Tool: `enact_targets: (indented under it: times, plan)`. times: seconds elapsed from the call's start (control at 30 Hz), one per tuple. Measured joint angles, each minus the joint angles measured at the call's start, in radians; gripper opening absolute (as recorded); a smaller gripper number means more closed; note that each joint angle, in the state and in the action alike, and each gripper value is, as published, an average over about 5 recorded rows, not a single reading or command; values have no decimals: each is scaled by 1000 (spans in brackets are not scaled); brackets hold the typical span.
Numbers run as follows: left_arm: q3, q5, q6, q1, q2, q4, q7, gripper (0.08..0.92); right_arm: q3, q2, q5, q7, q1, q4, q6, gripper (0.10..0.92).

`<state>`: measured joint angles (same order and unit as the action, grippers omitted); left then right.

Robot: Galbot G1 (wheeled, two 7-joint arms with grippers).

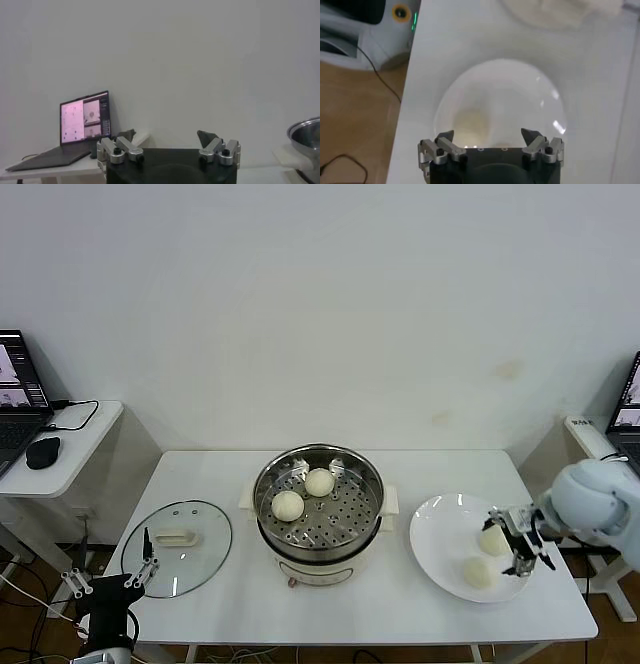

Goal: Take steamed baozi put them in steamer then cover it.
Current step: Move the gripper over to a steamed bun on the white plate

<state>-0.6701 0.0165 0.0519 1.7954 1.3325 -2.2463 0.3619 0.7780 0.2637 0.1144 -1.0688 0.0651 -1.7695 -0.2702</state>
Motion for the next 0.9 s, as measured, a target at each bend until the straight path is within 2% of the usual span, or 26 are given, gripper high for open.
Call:
enact_targets:
  times: [0.7, 0.9]
  plan:
    - [-16, -2, 0, 6, 8, 6, 0, 823, -134, 106, 121, 71, 258, 105, 8, 822]
    - [-15, -2, 0, 3, 10, 11, 0, 823, -148, 128, 137, 85, 277, 131, 4, 788]
